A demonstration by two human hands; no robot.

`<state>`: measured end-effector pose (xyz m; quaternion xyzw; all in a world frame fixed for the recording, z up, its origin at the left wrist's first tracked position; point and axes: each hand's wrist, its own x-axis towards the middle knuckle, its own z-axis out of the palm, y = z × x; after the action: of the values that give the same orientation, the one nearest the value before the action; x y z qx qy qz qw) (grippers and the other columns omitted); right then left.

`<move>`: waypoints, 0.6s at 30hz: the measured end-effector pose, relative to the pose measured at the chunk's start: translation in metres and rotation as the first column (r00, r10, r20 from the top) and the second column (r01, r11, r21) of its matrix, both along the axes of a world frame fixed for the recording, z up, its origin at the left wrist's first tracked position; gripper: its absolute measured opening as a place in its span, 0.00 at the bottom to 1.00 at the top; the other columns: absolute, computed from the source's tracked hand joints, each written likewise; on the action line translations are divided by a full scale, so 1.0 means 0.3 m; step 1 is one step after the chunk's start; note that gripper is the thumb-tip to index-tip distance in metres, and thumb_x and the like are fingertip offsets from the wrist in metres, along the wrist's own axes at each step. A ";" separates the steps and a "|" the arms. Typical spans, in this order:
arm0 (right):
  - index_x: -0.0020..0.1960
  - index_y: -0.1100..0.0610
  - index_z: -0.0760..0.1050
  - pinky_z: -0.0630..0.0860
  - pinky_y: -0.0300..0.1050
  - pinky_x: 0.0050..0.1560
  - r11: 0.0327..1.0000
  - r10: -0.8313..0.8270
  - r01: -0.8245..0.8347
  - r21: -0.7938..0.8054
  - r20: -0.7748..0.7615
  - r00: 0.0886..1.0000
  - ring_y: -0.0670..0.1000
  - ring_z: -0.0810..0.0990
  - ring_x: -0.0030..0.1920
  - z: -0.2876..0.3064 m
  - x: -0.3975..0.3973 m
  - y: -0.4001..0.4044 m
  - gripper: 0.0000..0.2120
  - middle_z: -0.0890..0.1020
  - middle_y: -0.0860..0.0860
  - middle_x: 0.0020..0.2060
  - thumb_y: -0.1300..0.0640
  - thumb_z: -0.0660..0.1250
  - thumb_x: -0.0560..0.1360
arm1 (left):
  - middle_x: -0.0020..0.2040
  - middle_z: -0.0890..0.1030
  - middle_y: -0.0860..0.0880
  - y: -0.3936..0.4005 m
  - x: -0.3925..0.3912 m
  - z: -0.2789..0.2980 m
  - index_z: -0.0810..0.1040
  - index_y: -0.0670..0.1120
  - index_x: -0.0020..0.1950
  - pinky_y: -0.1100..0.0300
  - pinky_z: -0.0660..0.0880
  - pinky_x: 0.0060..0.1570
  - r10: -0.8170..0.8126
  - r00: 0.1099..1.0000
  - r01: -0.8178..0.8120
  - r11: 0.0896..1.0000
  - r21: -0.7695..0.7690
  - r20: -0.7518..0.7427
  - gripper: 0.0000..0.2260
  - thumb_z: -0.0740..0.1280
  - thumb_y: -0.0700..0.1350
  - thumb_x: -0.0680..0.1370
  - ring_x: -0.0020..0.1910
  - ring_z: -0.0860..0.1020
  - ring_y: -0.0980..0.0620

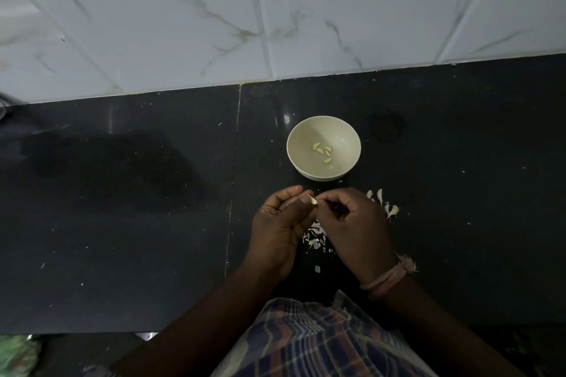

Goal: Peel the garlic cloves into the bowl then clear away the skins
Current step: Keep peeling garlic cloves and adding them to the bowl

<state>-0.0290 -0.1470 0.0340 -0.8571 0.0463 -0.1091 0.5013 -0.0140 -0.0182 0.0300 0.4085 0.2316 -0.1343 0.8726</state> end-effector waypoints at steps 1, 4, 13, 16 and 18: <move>0.45 0.55 0.84 0.75 0.31 0.43 1.000 -0.009 0.009 0.006 -0.013 1.000 0.43 0.81 0.43 -0.003 0.001 0.001 0.02 0.83 0.45 0.40 0.60 0.74 0.73 | 0.50 0.85 0.39 0.000 -0.002 0.000 0.78 0.39 0.56 0.56 0.83 0.47 -0.006 1.000 0.006 1.000 0.020 0.011 0.11 0.70 0.31 0.75 0.48 0.85 0.45; 0.43 0.54 0.83 0.76 0.35 0.41 1.000 -0.013 0.012 -0.014 -0.047 0.999 0.43 0.80 0.40 -0.014 0.007 -0.003 0.03 0.82 0.44 0.37 0.60 0.75 0.71 | 0.48 0.85 0.39 0.006 -0.001 0.002 0.79 0.37 0.55 0.56 0.83 0.47 -0.019 0.998 0.013 0.996 0.091 0.064 0.10 0.70 0.28 0.75 0.48 0.85 0.45; 0.39 0.54 0.80 0.74 0.38 0.38 0.995 0.032 -0.043 -0.092 -0.110 0.993 0.43 0.78 0.37 -0.012 0.013 -0.011 0.04 0.80 0.45 0.35 0.60 0.74 0.70 | 0.50 0.84 0.35 0.004 0.002 0.003 0.79 0.36 0.55 0.55 0.83 0.46 -0.074 0.994 0.055 0.976 0.213 0.083 0.09 0.71 0.30 0.75 0.47 0.85 0.44; 0.37 0.53 0.76 0.71 0.39 0.38 0.992 0.023 -0.044 -0.116 -0.172 0.985 0.44 0.76 0.37 -0.017 0.018 -0.008 0.06 0.78 0.45 0.34 0.58 0.73 0.69 | 0.52 0.84 0.33 0.005 0.004 -0.002 0.80 0.36 0.55 0.52 0.83 0.49 -0.105 0.992 0.084 0.962 0.260 0.070 0.09 0.71 0.30 0.75 0.49 0.84 0.42; 0.37 0.52 0.75 0.69 0.36 0.37 0.993 0.027 -0.050 -0.103 -0.213 0.977 0.43 0.76 0.37 -0.015 0.026 -0.006 0.07 0.78 0.46 0.34 0.57 0.73 0.70 | 0.52 0.84 0.34 0.007 0.016 -0.003 0.80 0.37 0.55 0.50 0.82 0.51 -0.112 0.992 0.098 0.971 0.220 0.053 0.09 0.71 0.31 0.76 0.50 0.84 0.42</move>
<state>-0.0212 -0.1489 0.0295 -0.8904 0.0767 -0.0102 0.4486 -0.0092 -0.0160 0.0291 0.5170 0.1944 -0.1411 0.8216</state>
